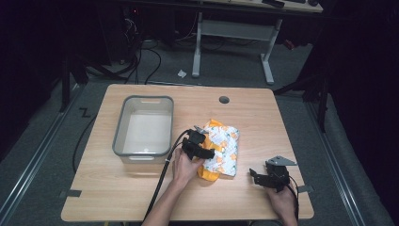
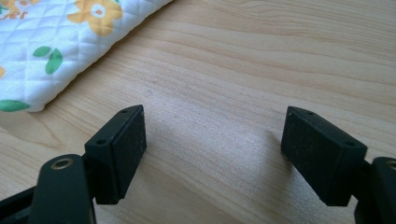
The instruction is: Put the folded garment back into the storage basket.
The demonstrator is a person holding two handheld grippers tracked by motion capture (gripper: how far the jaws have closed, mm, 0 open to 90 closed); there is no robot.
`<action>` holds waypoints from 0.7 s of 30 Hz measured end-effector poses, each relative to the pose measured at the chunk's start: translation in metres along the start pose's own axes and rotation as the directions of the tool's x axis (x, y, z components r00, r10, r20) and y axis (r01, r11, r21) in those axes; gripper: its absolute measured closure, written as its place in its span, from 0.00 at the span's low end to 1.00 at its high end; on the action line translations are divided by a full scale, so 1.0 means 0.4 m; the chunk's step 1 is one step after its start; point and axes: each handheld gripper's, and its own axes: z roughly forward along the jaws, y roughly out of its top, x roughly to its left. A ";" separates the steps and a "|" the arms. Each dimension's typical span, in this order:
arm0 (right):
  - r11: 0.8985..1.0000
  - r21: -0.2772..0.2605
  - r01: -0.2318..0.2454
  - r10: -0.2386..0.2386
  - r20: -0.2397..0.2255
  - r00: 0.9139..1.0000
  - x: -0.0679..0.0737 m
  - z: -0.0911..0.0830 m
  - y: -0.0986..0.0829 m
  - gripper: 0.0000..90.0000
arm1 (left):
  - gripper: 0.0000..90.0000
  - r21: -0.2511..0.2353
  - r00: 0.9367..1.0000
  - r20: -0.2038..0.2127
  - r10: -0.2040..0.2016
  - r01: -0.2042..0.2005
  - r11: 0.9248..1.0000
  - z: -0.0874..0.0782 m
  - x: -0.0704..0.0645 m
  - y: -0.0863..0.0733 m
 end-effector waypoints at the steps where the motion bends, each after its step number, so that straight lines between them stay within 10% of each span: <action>1: 1.000 0.000 0.000 0.000 0.000 1.000 0.000 0.000 0.000 0.25 | 0.24 0.004 1.000 0.004 -0.005 0.005 1.000 0.006 0.002 -0.001; 13: 1.000 0.000 0.000 0.000 0.000 1.000 0.000 0.000 0.000 0.25 | 0.27 0.041 1.000 -0.019 0.008 -0.008 0.999 0.040 -0.014 -0.006; 21: 1.000 0.000 0.000 0.000 0.000 1.000 0.000 0.000 0.000 0.25 | 0.63 0.025 0.998 0.035 0.047 -0.048 0.999 0.035 -0.030 -0.006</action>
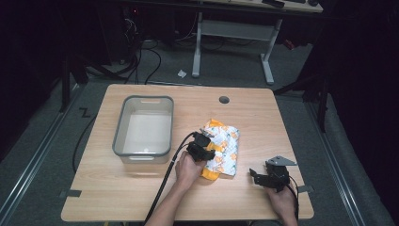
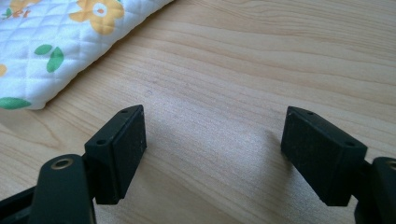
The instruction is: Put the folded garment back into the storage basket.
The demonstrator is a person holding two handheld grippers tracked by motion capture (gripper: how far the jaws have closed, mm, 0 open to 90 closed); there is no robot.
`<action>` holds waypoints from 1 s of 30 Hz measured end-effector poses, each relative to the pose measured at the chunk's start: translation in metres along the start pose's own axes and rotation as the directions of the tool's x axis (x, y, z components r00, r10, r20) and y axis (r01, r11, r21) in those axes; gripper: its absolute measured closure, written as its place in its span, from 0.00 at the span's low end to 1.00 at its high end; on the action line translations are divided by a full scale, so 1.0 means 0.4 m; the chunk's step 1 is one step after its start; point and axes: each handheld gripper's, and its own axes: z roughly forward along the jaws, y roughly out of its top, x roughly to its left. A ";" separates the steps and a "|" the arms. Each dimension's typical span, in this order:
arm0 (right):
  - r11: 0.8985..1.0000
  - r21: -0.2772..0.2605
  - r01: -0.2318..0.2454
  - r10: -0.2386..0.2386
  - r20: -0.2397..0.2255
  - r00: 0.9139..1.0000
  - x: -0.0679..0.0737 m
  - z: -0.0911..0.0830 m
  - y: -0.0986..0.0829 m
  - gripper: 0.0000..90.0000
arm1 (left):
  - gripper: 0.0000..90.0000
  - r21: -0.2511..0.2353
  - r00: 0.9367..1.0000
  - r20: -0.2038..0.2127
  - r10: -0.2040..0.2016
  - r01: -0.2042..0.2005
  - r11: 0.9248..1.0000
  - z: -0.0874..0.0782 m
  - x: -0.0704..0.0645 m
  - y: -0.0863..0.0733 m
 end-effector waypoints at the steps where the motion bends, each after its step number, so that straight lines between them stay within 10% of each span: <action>1: 1.000 0.000 0.000 0.000 0.000 1.000 0.000 0.000 0.000 0.25 | 0.66 0.002 1.000 0.014 -0.004 0.004 1.000 0.000 0.000 0.000; 10: 1.000 0.000 0.000 0.000 0.000 1.000 0.000 0.000 0.000 0.25 | 0.82 -0.022 0.998 0.061 -0.018 0.020 1.000 -0.009 0.001 0.001; 30: 1.000 -0.001 0.004 -0.004 -0.002 1.000 0.000 0.000 -0.001 0.25 | 0.84 -0.158 0.989 0.145 -0.024 0.047 0.986 -0.107 0.003 0.015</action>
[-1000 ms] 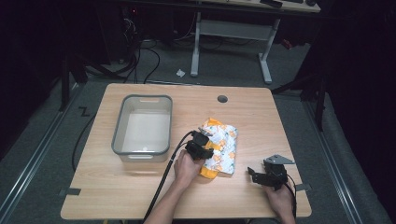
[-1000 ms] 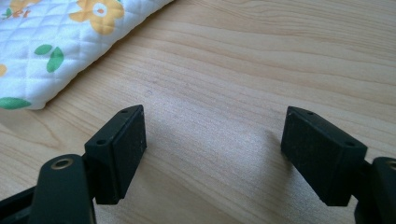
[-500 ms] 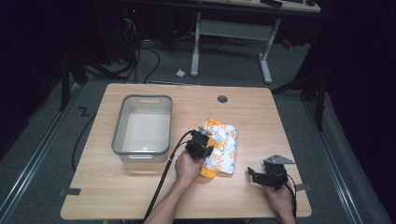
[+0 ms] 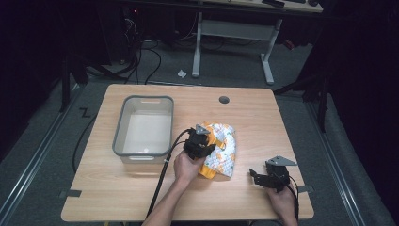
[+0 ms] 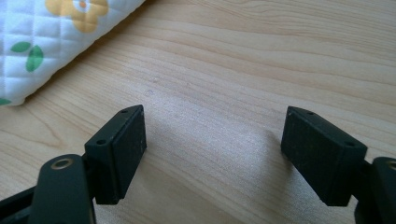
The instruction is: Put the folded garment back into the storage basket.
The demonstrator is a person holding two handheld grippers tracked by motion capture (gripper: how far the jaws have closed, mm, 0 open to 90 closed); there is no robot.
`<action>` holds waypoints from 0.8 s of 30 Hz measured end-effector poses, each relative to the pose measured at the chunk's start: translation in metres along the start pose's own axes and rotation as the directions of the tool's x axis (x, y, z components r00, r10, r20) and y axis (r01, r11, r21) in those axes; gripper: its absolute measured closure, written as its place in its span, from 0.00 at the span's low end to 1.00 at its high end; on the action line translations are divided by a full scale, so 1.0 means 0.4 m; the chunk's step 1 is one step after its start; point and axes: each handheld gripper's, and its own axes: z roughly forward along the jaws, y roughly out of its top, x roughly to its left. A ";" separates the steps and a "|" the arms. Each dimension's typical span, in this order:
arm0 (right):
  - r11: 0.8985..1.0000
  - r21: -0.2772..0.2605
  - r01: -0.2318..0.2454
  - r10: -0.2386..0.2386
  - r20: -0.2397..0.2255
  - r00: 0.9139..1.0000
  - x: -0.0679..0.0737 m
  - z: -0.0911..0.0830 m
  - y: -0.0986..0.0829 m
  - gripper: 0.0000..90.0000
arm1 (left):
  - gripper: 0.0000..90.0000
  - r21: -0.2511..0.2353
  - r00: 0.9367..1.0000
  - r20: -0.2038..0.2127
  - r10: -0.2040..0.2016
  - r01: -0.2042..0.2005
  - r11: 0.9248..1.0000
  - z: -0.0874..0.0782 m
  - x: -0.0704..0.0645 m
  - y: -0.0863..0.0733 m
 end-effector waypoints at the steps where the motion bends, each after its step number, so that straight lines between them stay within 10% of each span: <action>1: 1.000 0.001 -0.003 0.003 0.000 1.000 0.000 0.000 0.000 0.25 | 0.84 -0.004 1.000 0.005 0.005 -0.005 1.000 -0.006 0.000 0.002; 24: 1.000 0.000 0.000 0.000 -0.001 1.000 0.000 0.000 0.000 0.25 | 0.84 -0.099 0.999 0.036 -0.002 0.006 0.995 -0.108 0.008 0.014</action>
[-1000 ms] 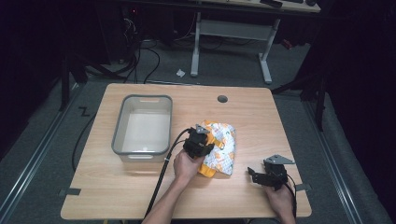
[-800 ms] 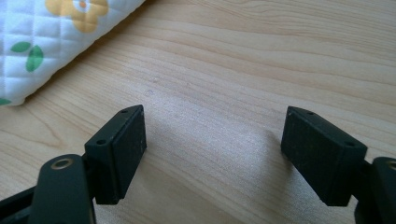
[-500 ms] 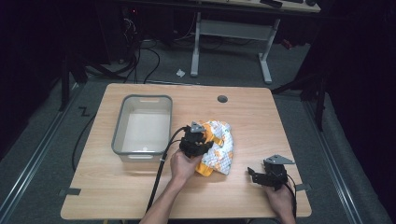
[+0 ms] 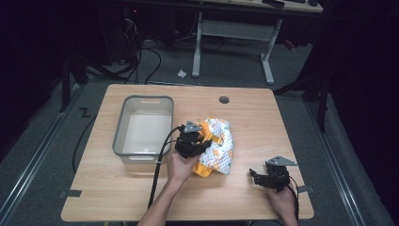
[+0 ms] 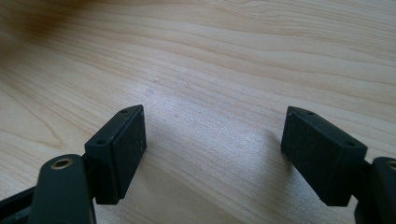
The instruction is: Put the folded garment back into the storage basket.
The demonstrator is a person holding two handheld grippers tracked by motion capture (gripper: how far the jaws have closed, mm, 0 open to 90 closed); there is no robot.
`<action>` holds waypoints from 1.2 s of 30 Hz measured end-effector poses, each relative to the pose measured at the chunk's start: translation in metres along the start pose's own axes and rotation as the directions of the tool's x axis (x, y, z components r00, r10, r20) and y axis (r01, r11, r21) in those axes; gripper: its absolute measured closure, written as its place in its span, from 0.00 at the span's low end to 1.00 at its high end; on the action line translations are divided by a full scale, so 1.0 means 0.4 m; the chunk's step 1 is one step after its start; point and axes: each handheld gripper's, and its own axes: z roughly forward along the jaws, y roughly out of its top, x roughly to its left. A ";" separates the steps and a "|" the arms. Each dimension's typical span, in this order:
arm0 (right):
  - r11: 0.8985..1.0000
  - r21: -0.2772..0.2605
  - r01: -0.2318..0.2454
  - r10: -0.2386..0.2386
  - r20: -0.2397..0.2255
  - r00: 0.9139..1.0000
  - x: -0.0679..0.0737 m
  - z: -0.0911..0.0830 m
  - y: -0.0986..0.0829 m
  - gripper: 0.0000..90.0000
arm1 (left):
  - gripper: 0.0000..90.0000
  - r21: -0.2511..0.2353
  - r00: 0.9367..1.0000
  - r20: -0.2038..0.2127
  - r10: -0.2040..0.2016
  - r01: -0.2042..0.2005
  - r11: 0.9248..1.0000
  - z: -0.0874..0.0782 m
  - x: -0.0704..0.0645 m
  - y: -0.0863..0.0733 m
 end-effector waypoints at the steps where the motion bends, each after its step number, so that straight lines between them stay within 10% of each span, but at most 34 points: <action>1: 1.000 0.000 0.000 0.000 0.001 1.000 0.000 0.000 0.000 0.25 | 0.84 0.000 1.000 0.000 0.000 0.000 1.000 0.000 0.000 0.000; 36: 1.000 0.000 0.000 0.000 0.001 1.000 0.000 0.000 0.000 0.25 | 0.84 -0.106 0.998 -0.001 -0.058 0.057 0.993 -0.159 0.071 0.042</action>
